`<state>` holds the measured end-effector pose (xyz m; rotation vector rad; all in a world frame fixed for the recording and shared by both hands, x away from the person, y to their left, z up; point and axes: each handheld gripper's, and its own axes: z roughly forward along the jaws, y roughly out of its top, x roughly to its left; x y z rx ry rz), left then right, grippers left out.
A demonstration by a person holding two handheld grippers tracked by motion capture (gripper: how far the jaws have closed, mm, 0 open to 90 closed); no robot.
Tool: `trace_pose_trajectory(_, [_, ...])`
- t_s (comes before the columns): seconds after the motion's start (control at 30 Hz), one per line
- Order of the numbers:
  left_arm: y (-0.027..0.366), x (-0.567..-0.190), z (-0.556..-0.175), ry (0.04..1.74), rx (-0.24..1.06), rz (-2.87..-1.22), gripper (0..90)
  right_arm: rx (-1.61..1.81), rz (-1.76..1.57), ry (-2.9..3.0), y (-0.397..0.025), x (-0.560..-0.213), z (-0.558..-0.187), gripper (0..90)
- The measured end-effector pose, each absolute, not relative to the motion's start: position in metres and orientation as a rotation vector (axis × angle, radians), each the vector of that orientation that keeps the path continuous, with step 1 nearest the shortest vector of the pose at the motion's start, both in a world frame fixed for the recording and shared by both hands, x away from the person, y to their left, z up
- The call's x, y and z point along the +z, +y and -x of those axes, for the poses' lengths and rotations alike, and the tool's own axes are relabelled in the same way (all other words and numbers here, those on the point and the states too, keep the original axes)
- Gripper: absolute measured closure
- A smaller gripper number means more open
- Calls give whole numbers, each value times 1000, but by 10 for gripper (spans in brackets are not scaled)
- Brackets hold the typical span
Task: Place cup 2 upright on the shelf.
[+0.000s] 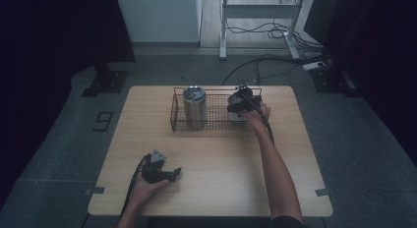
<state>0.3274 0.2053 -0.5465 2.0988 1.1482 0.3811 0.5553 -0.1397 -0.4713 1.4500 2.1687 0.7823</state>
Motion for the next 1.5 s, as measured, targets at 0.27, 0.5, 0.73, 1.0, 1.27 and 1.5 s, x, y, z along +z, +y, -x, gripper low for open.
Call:
trace_pose_trajectory(0.27, [205, -547, -327, 1148, 383, -2100, 149, 799, -1464, 2207, -147, -473, -553, 62])
trace_pose_trajectory(0.5, [205, -547, -327, 1147, 385, -2103, 149, 788, -1448, 2170, -147, -467, -547, 23])
trace_pose_trajectory(0.73, [205, -547, -327, 1147, 386, -2103, 149, 864, -1442, 2123, -151, -458, -542, 10])
trace_pose_trajectory(1.0, [205, -547, -327, 1147, 387, -2104, 149, 935, -1460, 2072, -157, -452, -534, 10])
trace_pose_trajectory(1.27, [204, -547, -327, 1147, 387, -2105, 149, 1006, -1424, 2022, -164, -434, -516, 37])
trace_pose_trajectory(1.5, [204, -547, -327, 1147, 391, -2108, 149, 1049, -1418, 2000, -173, -432, -492, 50])
